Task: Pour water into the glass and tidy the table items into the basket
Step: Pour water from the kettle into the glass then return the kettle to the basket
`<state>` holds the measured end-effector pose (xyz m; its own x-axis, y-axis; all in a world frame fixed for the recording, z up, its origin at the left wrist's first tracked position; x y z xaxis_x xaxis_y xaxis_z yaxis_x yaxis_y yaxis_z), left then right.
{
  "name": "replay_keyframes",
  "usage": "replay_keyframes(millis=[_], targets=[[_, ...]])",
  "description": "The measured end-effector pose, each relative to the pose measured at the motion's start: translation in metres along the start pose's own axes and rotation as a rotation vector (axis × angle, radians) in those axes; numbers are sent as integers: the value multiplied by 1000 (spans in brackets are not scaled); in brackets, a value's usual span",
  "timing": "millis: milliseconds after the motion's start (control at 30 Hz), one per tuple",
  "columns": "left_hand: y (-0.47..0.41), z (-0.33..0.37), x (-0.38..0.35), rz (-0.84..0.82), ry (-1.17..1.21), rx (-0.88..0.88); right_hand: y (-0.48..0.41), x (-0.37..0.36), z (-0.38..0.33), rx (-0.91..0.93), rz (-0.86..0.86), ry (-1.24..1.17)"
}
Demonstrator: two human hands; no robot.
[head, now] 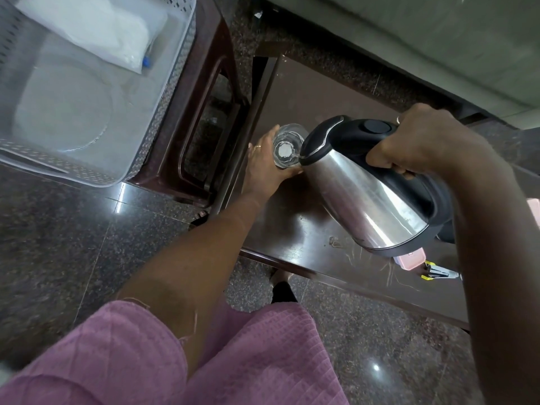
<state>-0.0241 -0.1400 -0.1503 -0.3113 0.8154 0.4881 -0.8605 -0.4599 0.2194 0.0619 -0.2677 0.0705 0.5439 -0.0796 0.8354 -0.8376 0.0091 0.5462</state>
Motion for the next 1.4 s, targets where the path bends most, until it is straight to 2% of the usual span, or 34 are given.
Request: replay_keyframes(millis=[1400], targets=[[1, 2, 1, 14, 2, 19, 1, 16, 4, 11, 75, -17]])
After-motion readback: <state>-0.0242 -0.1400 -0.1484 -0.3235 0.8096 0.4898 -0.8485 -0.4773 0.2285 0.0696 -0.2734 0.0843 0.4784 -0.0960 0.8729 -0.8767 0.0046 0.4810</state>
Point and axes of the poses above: each hand's wrist, its own y-axis away from the middle knuckle, its own x-axis out of the back of the hand, z = x × y, the point moved 1 cm from there along -y, towards the middle knuckle, and after that the axes turned 9 degrees about z, right-handed, at the moved point
